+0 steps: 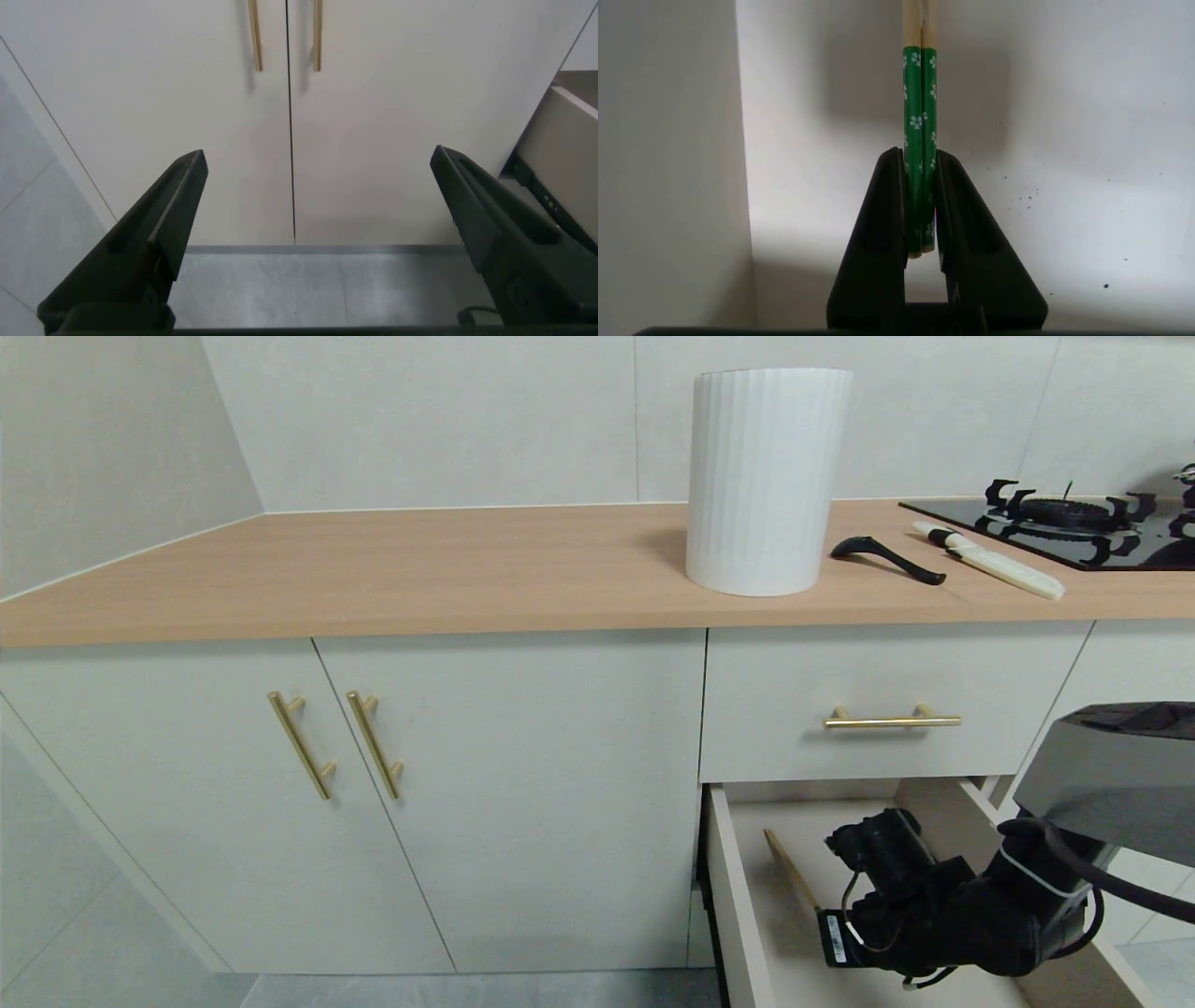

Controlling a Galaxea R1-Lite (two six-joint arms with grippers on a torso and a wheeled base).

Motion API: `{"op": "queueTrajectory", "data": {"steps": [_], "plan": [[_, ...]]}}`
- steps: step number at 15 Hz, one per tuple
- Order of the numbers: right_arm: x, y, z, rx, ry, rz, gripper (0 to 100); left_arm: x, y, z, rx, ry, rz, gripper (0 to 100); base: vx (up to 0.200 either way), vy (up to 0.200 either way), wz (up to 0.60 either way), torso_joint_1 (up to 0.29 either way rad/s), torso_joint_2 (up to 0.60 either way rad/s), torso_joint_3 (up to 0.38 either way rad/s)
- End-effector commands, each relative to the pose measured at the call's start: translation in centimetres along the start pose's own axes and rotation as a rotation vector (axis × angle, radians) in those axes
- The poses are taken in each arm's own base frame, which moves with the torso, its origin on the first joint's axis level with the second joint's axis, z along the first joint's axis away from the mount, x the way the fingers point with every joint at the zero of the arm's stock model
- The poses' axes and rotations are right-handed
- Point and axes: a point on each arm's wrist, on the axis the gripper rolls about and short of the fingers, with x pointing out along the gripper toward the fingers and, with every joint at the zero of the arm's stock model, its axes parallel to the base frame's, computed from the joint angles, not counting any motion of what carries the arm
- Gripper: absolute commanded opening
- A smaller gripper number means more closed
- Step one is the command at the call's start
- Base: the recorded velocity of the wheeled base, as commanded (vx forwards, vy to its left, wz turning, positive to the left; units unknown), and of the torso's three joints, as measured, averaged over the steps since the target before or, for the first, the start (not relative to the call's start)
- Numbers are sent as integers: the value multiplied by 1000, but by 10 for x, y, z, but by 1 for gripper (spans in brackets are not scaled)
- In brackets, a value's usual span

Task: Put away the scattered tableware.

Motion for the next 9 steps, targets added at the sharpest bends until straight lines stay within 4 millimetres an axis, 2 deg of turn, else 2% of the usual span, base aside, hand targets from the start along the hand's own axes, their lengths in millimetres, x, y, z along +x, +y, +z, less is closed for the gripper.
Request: {"op": "queueTrajectory", "data": {"steps": [1,5,6,9], "plan": [[1,0,0,3,-4,-5,0,0,0,0,0,0,0,100,0,0,0,0,0,0],[0,0,0,3,-5,-4,0,0,0,0,0,0,0,100,0,0,0,0,0,0],[0,0,0,3,-5,-4,100,0,0,0,0,0,0,100,0,0,0,0,0,0],[-1,0,0,3,-7,-4,100,0,0,0,0,0,0,100,0,0,0,0,0,0]]}}
